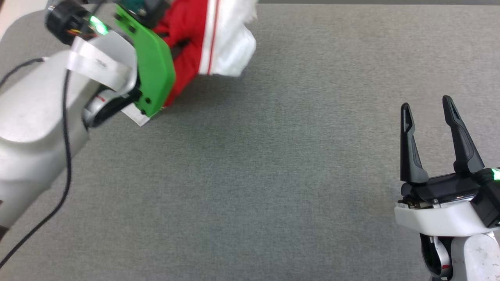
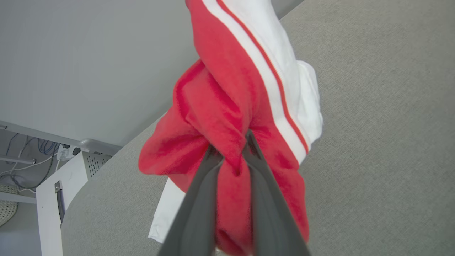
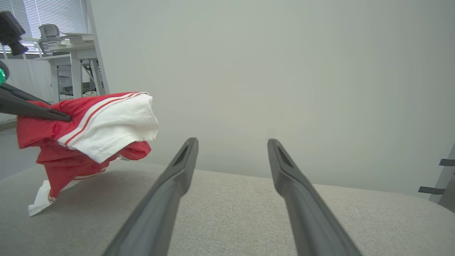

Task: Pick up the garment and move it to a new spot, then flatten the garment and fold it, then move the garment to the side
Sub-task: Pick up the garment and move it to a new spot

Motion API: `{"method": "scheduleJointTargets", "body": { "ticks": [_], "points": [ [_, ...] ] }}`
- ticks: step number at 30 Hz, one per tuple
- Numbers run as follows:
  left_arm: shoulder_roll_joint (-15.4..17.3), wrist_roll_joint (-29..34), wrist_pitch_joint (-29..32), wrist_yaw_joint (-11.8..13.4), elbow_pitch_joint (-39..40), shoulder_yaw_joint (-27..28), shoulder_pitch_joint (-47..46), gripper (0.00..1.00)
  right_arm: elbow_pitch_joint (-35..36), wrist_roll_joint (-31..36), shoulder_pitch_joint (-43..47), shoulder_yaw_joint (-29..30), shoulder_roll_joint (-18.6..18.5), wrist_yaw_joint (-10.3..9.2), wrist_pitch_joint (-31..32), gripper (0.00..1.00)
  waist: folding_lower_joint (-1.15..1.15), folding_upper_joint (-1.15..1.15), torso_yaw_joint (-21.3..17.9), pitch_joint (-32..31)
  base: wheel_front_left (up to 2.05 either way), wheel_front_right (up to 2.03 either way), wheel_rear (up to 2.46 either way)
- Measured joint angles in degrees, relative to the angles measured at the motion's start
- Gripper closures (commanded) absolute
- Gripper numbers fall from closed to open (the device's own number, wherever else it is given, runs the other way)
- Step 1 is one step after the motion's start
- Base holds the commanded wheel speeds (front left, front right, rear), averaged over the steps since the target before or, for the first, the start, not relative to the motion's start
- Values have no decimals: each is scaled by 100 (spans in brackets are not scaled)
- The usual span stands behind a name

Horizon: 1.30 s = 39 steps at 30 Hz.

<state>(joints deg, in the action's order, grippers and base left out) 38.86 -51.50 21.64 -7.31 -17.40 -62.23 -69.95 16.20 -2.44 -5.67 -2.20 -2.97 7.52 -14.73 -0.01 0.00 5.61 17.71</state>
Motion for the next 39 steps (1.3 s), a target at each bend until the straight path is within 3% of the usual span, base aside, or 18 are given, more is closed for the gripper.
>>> {"method": "scheduleJointTargets", "body": {
  "ticks": [6, 16, 26, 33, 34, 35, 39],
  "points": [
    [-571, 8, -51, -1, 287, -965, -7, 100, -11, -143, 4, 8, 1, 1, 0, 0, 0, 0, -479, -117, 0, 0, 0],
    [-1538, 339, 205, -1, 800, -1122, 316, 100, -3, -334, 82, 90, -1, 1, 0, 0, 0, 0, -1221, -186, 0, 0, 0],
    [-1874, 883, 624, -1, 417, -1123, 1551, 100, 11, -442, 55, 89, 0, 1, 0, 0, 0, 0, -1559, 110, 0, 0, 0],
    [-2006, 1249, 548, 0, 142, -1058, 2000, 100, -13, -441, 41, 121, 0, 1, 0, 0, 0, 0, -1592, 195, 0, 0, 0],
    [-2027, 1271, 427, 0, 92, -1063, 1999, 34, -20, -441, 42, 144, 0, 1, 0, 0, 0, 0, -1575, 183, 0, 0, 0],
    [-2040, 1298, 271, -1, 3, -1071, 1997, 0, -35, -438, 42, 155, -1, 1, 0, 0, 0, 0, -1554, 162, 0, 0, 0],
    [-2125, 1394, -713, -2, -286, -1127, 1962, 0, -102, -421, 69, 168, -1, 0, 0, 0, 0, 0, -1462, 12, 0, 0, 0]
  ]
}}
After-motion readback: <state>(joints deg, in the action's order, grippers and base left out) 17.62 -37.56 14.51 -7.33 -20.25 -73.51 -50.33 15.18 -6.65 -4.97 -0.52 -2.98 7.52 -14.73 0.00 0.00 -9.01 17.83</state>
